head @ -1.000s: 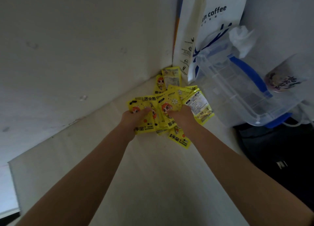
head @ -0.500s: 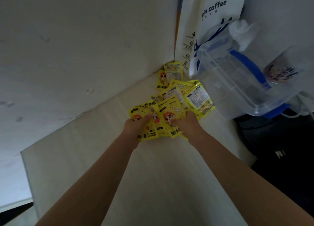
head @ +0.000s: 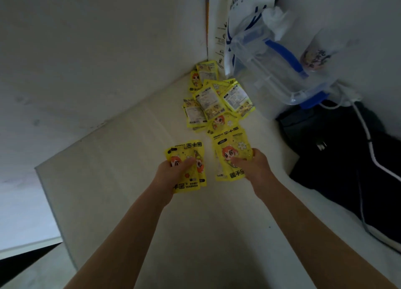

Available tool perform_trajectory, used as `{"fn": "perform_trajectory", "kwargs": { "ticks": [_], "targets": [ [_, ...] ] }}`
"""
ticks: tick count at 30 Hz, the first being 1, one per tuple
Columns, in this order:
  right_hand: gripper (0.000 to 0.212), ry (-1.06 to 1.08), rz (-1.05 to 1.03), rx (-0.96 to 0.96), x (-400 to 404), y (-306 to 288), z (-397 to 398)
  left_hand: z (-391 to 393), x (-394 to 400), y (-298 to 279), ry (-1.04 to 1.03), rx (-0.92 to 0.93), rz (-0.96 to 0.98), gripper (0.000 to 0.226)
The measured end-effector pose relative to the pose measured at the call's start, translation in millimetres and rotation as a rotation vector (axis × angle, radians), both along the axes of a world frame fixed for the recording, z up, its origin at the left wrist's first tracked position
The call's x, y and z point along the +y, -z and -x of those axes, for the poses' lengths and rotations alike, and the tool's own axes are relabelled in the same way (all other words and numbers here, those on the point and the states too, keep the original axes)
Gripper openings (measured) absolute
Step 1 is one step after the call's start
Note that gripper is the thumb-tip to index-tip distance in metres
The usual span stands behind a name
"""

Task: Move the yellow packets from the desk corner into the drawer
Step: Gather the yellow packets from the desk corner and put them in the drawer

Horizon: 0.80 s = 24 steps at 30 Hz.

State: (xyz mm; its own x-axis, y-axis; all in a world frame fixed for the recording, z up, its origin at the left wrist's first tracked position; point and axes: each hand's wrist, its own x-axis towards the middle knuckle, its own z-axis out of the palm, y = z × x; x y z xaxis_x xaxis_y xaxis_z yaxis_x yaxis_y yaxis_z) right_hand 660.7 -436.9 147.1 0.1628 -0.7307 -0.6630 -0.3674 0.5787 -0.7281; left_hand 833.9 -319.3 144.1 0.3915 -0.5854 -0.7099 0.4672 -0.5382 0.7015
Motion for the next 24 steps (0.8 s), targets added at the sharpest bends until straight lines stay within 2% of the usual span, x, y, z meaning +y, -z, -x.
{"fn": "perform_trajectory", "kwargs": {
  "ticks": [6,18,24],
  "targets": [
    [0.044,0.136,-0.029,-0.012,59,1,42,24,35,0,0.146,0.060,0.021,0.025],
    [0.040,0.503,-0.036,-0.104,207,0,87,49,117,5,0.453,0.006,0.010,0.021],
    [0.036,0.673,0.005,-0.119,273,-2,126,89,134,-2,0.570,-0.019,-0.003,0.017]
  ]
}}
